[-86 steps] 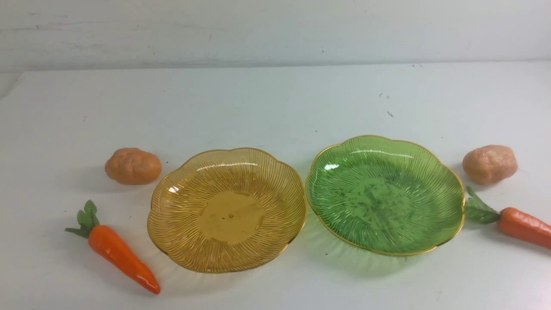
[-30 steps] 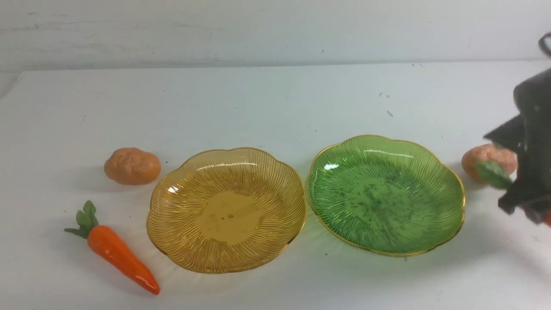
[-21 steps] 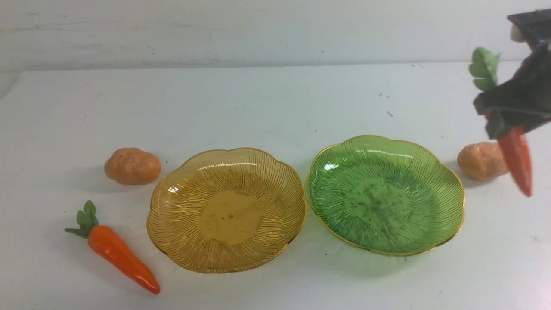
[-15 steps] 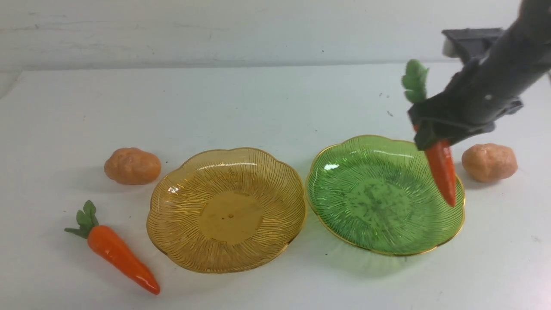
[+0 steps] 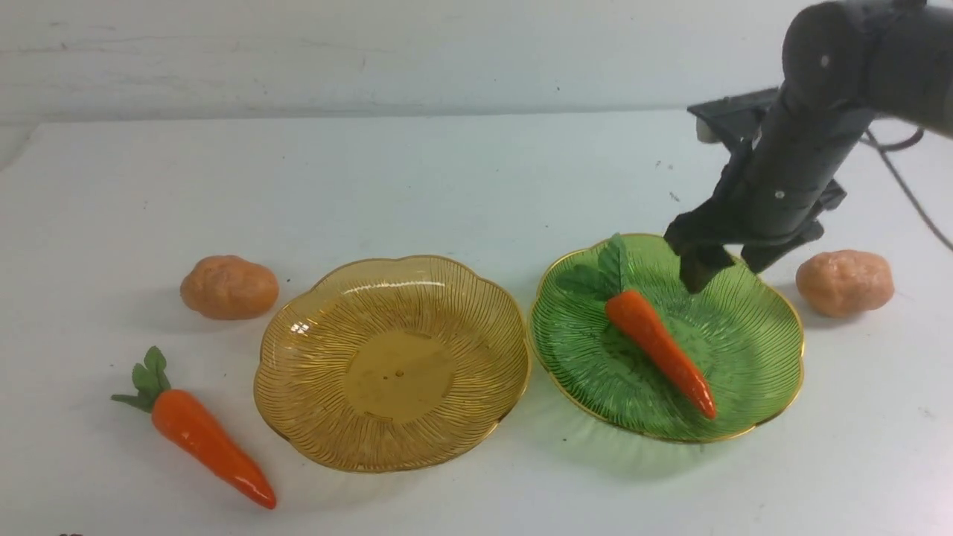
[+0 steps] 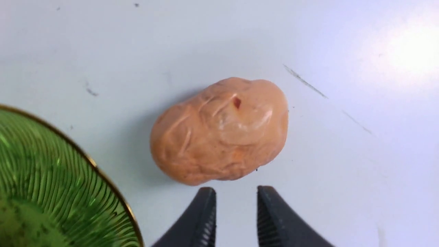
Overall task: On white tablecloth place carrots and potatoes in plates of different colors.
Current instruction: 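Pick up the potato from the right side of the table and place it in a plate with the right gripper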
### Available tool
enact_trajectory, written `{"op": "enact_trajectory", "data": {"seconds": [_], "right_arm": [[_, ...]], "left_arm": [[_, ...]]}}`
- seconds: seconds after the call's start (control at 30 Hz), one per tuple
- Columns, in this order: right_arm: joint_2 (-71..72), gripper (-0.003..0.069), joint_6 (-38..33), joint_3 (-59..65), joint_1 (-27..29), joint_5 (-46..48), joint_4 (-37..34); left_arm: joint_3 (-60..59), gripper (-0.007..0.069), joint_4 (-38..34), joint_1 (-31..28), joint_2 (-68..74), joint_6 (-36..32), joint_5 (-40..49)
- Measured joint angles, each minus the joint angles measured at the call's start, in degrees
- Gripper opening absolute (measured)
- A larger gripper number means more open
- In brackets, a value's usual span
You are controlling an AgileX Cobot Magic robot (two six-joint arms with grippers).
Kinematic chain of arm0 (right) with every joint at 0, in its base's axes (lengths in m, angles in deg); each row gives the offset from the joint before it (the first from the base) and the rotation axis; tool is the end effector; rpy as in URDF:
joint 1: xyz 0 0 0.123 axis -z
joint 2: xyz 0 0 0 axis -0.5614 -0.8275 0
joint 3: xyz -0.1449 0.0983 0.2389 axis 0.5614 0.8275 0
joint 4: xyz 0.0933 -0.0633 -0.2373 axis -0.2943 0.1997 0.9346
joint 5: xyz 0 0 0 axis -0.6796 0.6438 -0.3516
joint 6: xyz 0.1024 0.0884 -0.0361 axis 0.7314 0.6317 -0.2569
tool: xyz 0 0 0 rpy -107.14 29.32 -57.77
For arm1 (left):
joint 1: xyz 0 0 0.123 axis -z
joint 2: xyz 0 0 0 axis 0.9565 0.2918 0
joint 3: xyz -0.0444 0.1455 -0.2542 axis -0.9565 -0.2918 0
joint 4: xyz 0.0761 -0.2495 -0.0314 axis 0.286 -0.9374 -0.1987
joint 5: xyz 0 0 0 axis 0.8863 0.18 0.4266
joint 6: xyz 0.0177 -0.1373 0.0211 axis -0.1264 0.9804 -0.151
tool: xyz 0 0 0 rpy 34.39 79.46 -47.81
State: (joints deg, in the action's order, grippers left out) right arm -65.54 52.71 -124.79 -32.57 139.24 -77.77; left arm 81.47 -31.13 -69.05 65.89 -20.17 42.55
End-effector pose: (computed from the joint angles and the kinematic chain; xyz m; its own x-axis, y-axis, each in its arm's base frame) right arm 0.4343 -0.0200 0.2199 -0.9442 0.2541 -0.2096 0.2616 0.9651 -0.0085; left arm 0.0995 -0.0115 0.1591 -0.2827 -0.0571 -0.9575 0.0788 0.9935 -0.0826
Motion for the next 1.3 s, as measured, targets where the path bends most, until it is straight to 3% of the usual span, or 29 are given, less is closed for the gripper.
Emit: {"op": "enact_trajectory", "data": {"seconds": [0.1, 0.23, 0.33, 0.4, 0.53, 0.77, 1.3], "right_arm": [[-1.0, 0.0261, 3.1, 0.0, 0.5, 0.0, -0.4], [-2.3, 0.0469, 8.9, 0.0, 0.5, 0.1, -2.1], [-3.3, 0.0622, 18.0, 0.0, 0.5, -0.4, -3.1], [-4.0, 0.0668, 25.3, 0.0, 0.5, -0.9, -3.1], [-5.5, 0.0687, 36.7, 0.0, 0.5, -1.2, -3.5], [-7.9, 0.0689, 47.7, 0.0, 0.5, -3.4, -2.7], [-14.7, 0.0675, 51.9, 0.0, 0.5, -9.7, -0.4]], "left_arm": [[0.0, -0.0004, 0.0, 0.0, 0.0, 0.0, 0.0], [0.0, -0.0004, 0.0, 0.0, 0.0, 0.0, 0.0], [0.0, -0.0004, 0.0, 0.0, 0.0, 0.0, 0.0], [0.0, -0.0004, 0.0, 0.0, 0.0, 0.0, 0.0], [0.0, -0.0004, 0.0, 0.0, 0.0, 0.0, 0.0], [0.0, -0.0004, 0.0, 0.0, 0.0, 0.0, 0.0], [0.0, -0.0004, 0.0, 0.0, 0.0, 0.0, 0.0]]}}
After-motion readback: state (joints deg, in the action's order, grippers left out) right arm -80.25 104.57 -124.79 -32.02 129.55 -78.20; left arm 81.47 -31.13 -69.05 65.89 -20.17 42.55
